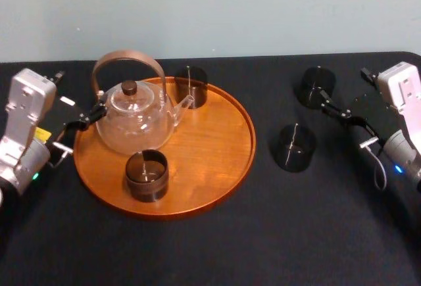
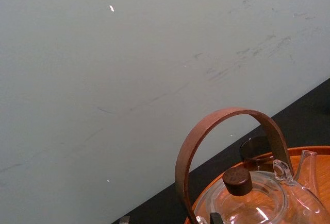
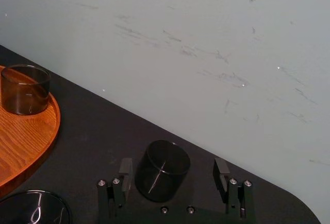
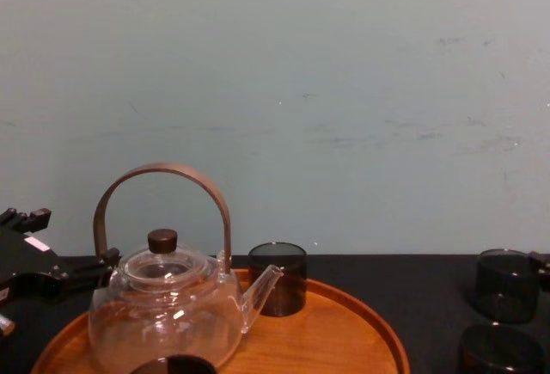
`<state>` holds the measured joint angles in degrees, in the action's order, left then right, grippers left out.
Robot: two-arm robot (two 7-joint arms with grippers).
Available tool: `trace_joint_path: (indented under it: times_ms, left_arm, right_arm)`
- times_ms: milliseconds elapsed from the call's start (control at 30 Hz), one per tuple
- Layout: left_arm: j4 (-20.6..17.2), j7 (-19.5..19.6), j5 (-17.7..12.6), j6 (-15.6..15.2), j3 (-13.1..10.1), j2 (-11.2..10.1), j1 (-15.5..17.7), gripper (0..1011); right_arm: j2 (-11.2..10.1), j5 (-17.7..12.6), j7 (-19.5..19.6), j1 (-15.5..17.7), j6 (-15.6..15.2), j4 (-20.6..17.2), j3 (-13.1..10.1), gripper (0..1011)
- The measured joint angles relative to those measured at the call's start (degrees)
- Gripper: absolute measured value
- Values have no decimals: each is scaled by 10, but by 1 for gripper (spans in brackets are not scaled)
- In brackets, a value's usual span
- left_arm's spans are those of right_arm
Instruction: Pick up the glass from the table and place it on the tray.
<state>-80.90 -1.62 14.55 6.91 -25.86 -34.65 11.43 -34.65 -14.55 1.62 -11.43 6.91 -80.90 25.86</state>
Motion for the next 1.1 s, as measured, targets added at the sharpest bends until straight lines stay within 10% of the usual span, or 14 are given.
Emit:
trace_joint_path:
  times_ms: [1100]
  left_arm:
    - [0, 0, 0, 0, 0, 0, 0, 1010]
  right_arm:
    - [0, 0, 0, 0, 0, 0, 0, 1002]
